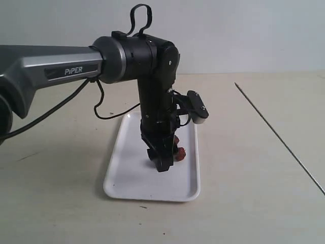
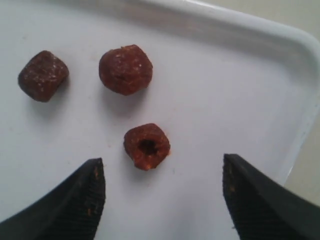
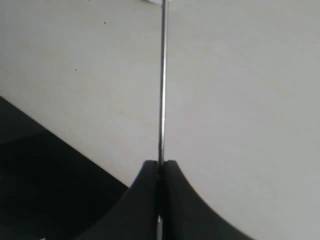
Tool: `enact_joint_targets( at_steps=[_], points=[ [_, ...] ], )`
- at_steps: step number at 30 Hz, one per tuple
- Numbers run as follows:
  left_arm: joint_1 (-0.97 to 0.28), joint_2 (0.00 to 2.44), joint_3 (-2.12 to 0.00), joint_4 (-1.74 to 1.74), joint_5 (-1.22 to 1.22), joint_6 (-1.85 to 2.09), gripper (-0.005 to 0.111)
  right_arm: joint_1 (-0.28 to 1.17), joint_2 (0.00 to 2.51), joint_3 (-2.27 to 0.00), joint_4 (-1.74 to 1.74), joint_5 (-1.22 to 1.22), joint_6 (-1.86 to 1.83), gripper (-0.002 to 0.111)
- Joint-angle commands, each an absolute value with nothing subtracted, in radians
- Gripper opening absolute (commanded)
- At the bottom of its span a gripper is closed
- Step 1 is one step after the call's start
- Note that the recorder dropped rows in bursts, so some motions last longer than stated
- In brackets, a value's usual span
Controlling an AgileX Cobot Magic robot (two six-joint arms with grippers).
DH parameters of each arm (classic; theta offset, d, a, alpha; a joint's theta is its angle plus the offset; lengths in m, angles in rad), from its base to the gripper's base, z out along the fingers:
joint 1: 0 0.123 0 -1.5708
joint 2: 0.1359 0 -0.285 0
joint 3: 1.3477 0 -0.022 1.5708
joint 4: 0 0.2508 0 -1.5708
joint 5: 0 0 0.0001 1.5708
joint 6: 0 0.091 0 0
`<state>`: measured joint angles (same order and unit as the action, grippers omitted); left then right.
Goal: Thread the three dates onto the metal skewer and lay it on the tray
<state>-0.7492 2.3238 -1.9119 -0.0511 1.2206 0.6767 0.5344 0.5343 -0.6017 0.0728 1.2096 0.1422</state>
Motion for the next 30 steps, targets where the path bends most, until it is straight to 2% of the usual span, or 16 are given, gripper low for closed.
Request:
enact_joint_targets(
  at_steps=[1,30],
  points=[
    [-0.748,2.33,-1.904,-0.051,1.221,0.696,0.066,0.535,0.53,-0.595,0.069,1.204,0.132,0.0],
    [-0.742,2.376,-1.896,-0.044,1.173,0.759,0.066,0.535,0.53,-0.595,0.069,1.204,0.13,0.0]
  ],
)
